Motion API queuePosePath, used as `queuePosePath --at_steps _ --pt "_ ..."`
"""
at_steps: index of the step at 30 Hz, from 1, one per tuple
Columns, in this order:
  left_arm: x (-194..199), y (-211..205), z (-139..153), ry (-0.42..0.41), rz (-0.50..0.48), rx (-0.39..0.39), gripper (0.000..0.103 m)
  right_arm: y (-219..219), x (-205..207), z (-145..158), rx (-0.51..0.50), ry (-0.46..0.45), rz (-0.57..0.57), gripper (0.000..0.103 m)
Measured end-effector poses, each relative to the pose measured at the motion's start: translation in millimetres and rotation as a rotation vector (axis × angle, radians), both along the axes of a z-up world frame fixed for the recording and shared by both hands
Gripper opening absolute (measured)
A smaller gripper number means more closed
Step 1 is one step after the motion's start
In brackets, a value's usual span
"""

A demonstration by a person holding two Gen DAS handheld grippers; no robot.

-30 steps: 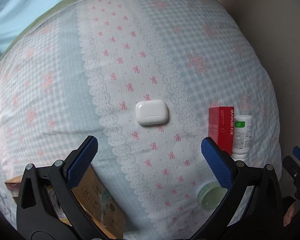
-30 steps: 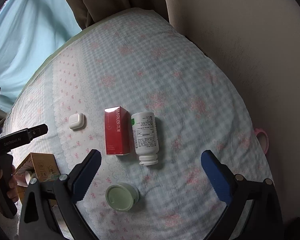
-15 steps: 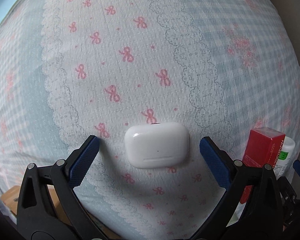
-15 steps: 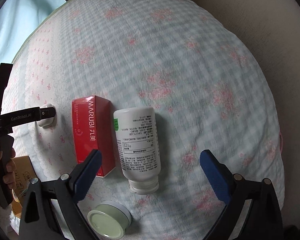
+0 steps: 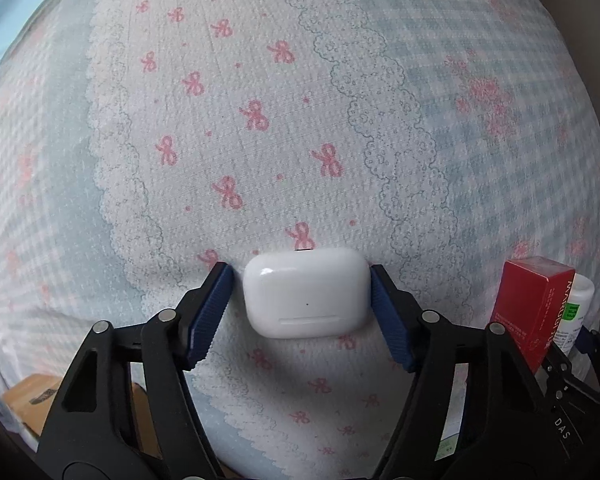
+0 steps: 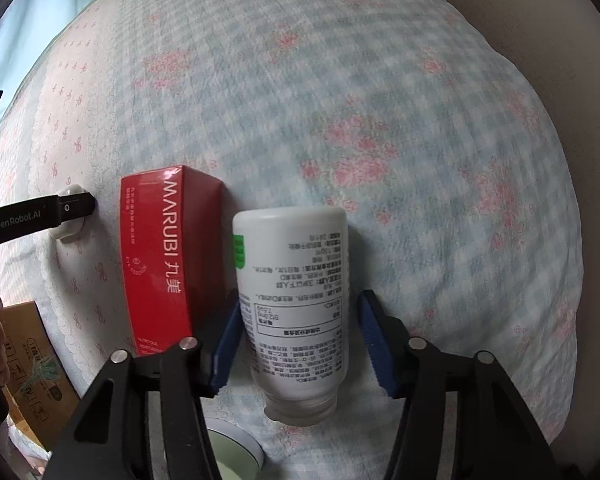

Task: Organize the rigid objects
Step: 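Grasp the white pill bottle with the right tool while the left grasps the white earbud case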

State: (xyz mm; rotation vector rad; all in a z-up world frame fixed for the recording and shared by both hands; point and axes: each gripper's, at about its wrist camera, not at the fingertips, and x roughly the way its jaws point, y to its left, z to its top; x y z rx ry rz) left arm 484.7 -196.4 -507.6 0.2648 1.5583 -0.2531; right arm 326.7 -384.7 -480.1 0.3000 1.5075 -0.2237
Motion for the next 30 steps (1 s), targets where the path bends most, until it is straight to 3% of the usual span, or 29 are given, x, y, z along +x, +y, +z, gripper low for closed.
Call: queuePosePath --at_steps 9,18,25,30 --pt "-18 -18 13 -0.027 -0.045 0.040 0.058 22 3 -4 -0.027 -0.007 0.046 0.046" --pt "-74 -21 73 -0.047 -0.076 0.019 0.058 -2 -33 24 0.016 -0.037 -0.052 0.046" --pt "-120 -8 142 -0.086 -0.098 -0.044 0.058 -11 -72 78 0.015 -0.100 -0.142 0.046" --pt "-152 27 194 -0.130 -0.100 -0.107 0.058 -6 -93 125 0.008 -0.149 -0.171 0.046"
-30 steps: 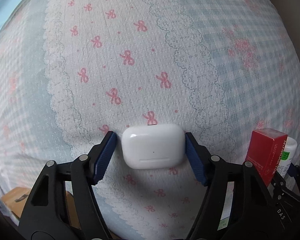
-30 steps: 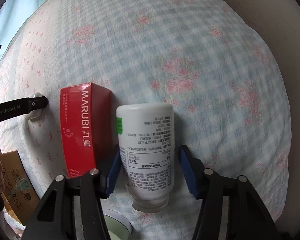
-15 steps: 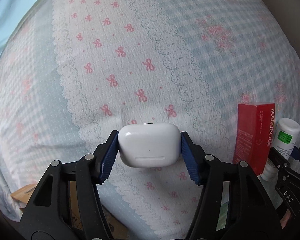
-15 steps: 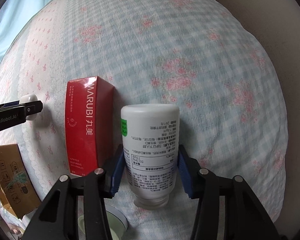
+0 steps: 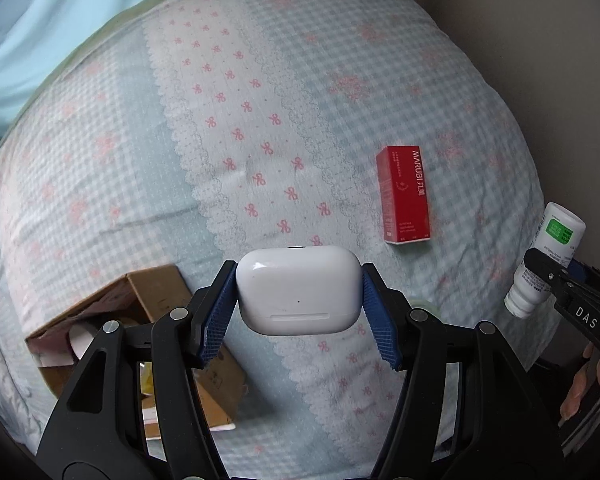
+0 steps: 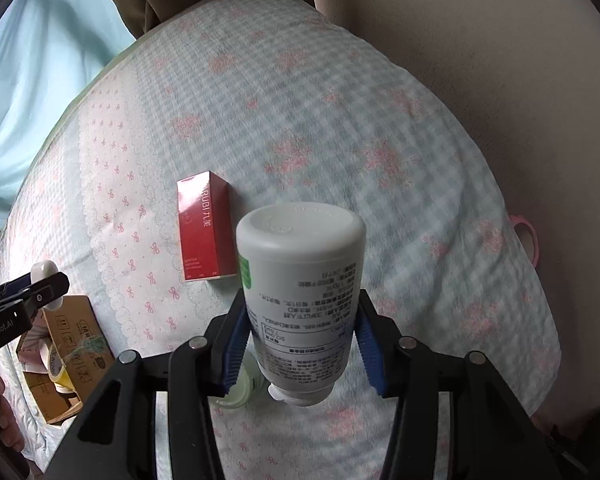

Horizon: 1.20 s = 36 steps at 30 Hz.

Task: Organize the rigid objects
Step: 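Carry pill bottle and earbud case into the box and open both tools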

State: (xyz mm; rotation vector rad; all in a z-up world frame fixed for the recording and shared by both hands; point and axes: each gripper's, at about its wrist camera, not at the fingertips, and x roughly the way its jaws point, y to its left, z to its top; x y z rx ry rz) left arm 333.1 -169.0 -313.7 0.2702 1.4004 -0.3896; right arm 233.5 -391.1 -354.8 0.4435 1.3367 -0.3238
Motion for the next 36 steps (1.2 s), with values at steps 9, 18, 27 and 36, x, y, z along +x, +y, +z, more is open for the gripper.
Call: queuePosePath --at_steps 9,18,27,36 --pt "-37 95 65 -0.066 0.087 -0.098 0.058 65 -34 77 -0.008 -0.088 0.053 0.046" --pt "-60 228 99 -0.123 0.225 -0.115 0.058 157 -32 133 0.043 -0.189 0.135 0.046" --pt "-67 327 82 -0.109 0.312 -0.075 0.058 270 -9 140 0.085 -0.207 0.269 0.046" --pt "-60 371 50 -0.079 0.387 -0.043 0.058 355 32 105 0.146 -0.135 0.462 0.046"
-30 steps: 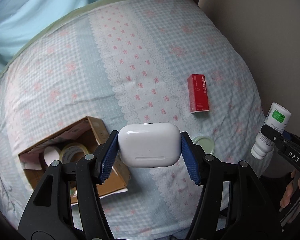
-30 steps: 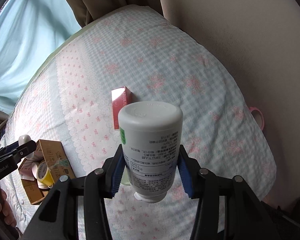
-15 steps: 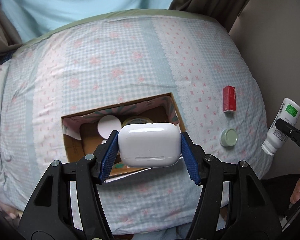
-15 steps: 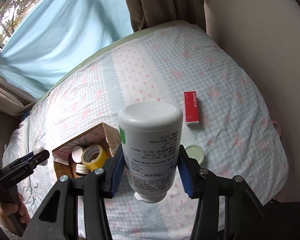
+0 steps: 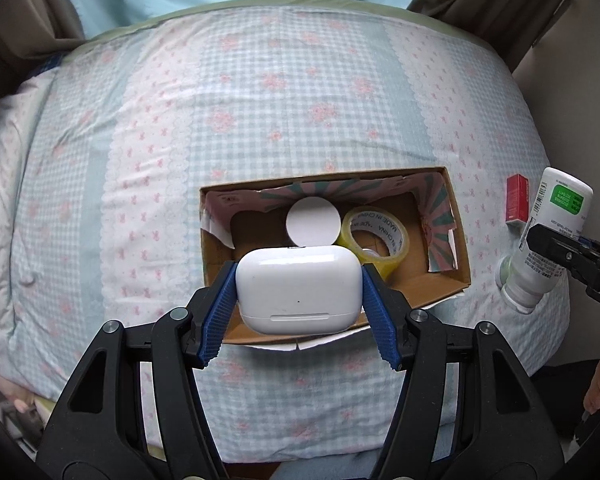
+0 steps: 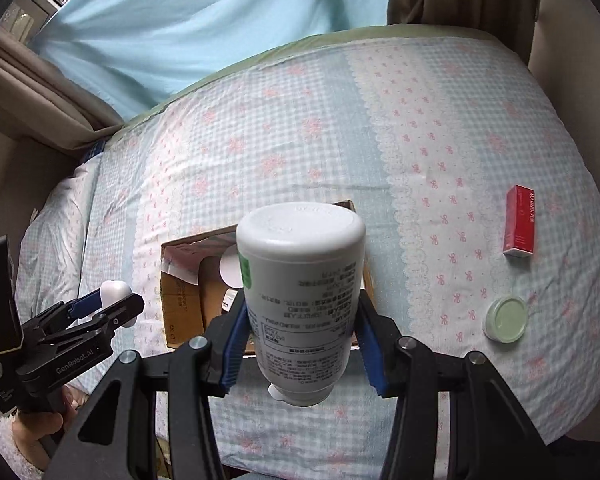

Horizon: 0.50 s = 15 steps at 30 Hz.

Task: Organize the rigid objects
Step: 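Carry pill bottle and earbud case into the box and open both tools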

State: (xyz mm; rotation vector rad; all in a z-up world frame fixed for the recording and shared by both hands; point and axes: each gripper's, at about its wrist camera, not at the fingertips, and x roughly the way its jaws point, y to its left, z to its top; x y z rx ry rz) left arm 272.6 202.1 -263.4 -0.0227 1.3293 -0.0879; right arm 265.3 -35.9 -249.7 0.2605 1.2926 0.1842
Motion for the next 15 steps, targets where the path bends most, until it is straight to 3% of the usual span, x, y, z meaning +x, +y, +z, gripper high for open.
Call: queuePosePath --at_steps 7,15 --pt "17 16 -57 0.084 0.046 0.021 0.058 33 32 -47 -0.058 0.088 0.166 0.046" --pt "44 18 -124 0.225 0.079 0.047 0.058 27 64 -101 -0.093 0.205 0.185 0.046"
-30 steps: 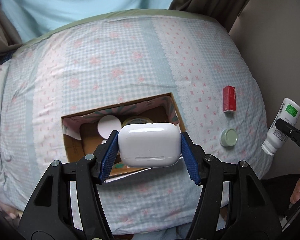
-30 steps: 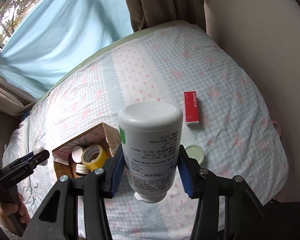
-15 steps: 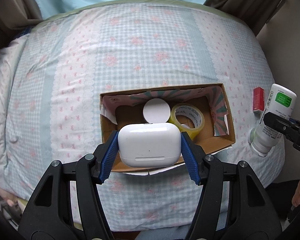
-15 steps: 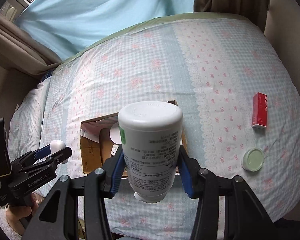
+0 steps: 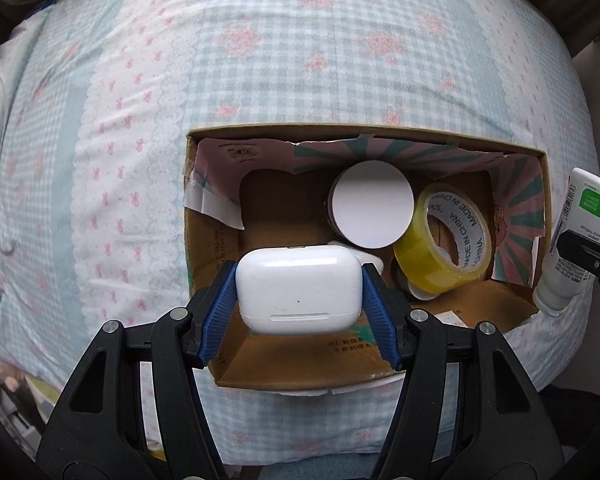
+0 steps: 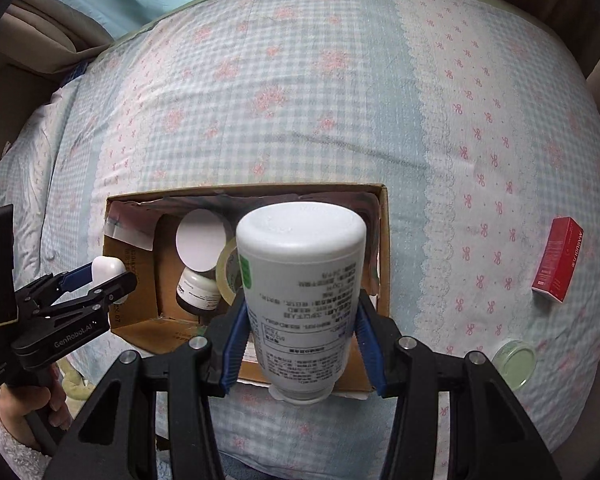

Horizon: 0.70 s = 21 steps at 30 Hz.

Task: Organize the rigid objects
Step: 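Carry pill bottle and earbud case into the box and open both tools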

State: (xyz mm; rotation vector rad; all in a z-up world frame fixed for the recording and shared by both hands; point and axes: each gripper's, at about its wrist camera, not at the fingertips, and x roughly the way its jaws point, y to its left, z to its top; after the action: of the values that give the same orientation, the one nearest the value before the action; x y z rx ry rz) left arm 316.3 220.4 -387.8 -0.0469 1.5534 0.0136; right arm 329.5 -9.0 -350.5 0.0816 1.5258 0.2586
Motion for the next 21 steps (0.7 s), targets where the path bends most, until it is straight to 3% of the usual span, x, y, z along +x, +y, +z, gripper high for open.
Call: queuePosePath --at_steps 5,11,13,14,15,16,17,21 --pt "15 1 -25 0.052 -0.003 0.027 0.058 3 10 -31 -0.005 0.069 0.020 0.046" --pt "25 -3 -36 0.075 -0.036 0.065 0.058 12 27 -50 -0.008 0.129 0.081 0.046" --pt "26 -7 -35 0.080 -0.050 0.045 0.064 13 29 -53 -0.016 0.128 0.083 0.047" --pt "25 -8 -31 0.070 -0.055 0.027 0.090 13 30 -53 -0.003 0.128 0.075 0.054" --pt "24 -10 -25 0.043 -0.063 0.026 0.103 10 30 -53 0.018 0.125 0.054 0.071" --pt "23 -13 -19 0.014 -0.079 0.032 0.103 8 31 -52 0.029 0.123 0.028 0.082" --pt "22 -16 -16 0.008 -0.098 0.031 0.103 6 31 -51 0.032 0.119 0.007 0.103" --pt "18 -23 -14 0.016 -0.137 0.034 0.103 5 31 -47 0.048 0.112 -0.003 0.103"
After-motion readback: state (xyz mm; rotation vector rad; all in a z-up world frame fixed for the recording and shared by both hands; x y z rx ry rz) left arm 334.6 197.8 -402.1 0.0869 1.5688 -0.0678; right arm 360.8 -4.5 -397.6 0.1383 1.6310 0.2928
